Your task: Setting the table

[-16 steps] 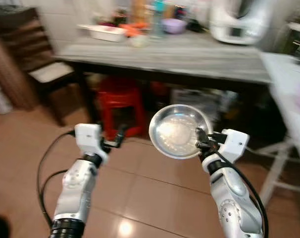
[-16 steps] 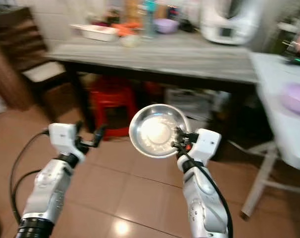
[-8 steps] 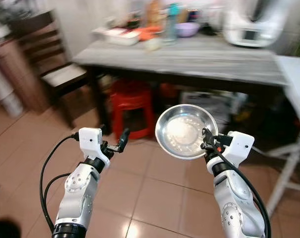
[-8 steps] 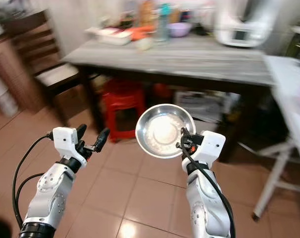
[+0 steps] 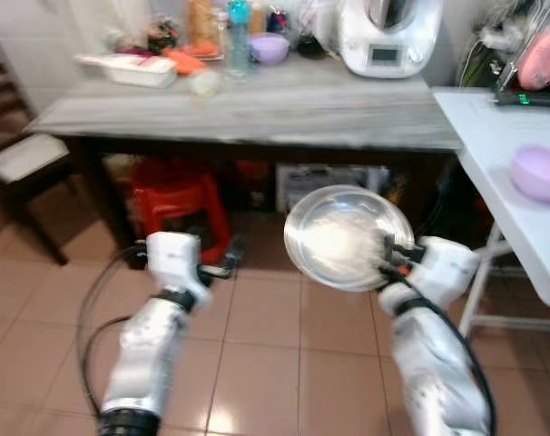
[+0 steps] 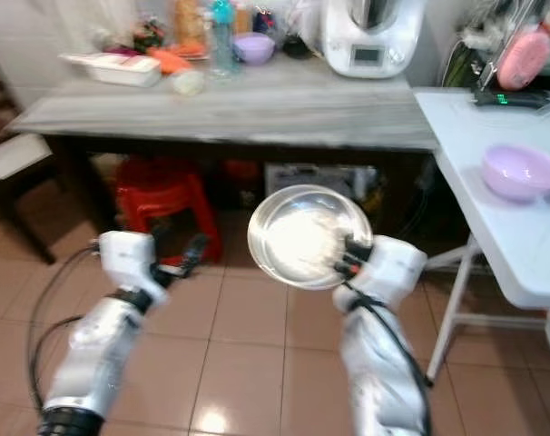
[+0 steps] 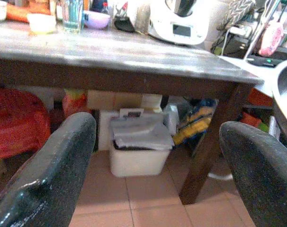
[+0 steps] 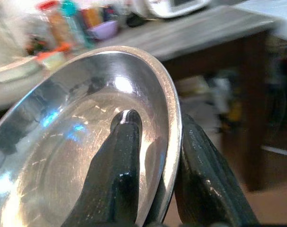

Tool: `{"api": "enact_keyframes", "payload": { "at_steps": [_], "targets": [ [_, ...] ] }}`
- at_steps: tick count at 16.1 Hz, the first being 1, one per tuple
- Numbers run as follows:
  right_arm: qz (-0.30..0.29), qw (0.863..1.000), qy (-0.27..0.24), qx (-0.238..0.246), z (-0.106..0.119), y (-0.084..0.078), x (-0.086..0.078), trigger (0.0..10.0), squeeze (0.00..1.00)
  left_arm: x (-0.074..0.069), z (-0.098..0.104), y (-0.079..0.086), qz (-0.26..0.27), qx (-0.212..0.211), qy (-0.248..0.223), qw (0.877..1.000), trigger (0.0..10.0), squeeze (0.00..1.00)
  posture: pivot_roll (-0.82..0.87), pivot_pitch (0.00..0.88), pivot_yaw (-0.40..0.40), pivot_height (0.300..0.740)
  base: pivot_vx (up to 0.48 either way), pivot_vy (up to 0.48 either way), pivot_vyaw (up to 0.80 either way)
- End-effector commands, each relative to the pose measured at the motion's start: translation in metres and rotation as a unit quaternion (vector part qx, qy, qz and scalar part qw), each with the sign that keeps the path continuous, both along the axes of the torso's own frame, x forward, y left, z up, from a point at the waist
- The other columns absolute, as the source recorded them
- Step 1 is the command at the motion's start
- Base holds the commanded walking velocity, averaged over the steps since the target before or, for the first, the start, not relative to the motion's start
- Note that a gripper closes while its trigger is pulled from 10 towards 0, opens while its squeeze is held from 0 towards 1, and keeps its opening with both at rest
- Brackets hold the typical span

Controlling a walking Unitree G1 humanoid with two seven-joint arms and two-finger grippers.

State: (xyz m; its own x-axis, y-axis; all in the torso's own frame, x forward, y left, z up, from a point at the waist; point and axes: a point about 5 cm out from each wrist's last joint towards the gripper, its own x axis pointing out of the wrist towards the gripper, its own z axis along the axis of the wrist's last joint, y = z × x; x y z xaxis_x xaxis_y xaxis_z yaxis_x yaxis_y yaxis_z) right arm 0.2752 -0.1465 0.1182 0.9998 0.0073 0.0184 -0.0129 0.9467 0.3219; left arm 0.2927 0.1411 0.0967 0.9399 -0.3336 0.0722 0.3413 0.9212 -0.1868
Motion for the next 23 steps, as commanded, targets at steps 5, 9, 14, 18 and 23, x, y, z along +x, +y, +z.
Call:
{"api": "enact_keyframes", "payload": {
  "at_steps": [5,9,14,18,23],
  "targets": [
    [-0.014,1.000,-0.009,-0.012,0.0032,-0.0093,-0.0009,10.0,0.00,0.0001,0.0037,-0.0118,-0.017,-0.006,-0.006,1.000,10.0,0.00,0.00,0.000,0.011,0.740,0.420,0.000,0.00],
    [-0.011,1.000,-0.011,-0.017,0.0041,-0.0088,-0.0011,10.0,0.00,0.0001,0.0032,-0.0119,-0.015,-0.008,-0.004,1.000,10.0,0.00,0.00,0.000,0.009,0.740,0.381,0.000,0.00],
    [-0.010,1.000,-0.012,-0.014,0.0043,-0.0071,0.0009,10.0,0.00,0.0011,0.0043,-0.0128,-0.015,-0.008,-0.005,1.000,10.0,0.00,0.01,0.000,0.011,0.740,0.353,0.000,0.47],
    [-0.012,1.000,-0.014,-0.013,0.0044,-0.0068,0.0010,10.0,0.00,0.0027,0.0050,-0.0129,-0.015,-0.005,-0.007,1.000,10.0,0.00,0.00,0.000,0.020,0.740,0.353,0.000,0.32],
    [-0.015,1.000,-0.016,-0.008,0.0039,-0.0055,0.0010,10.0,0.00,0.0040,0.0064,-0.0142,-0.019,-0.001,-0.010,1.000,10.0,0.00,0.01,0.000,0.026,0.740,0.353,0.000,0.72]
  ]
}}
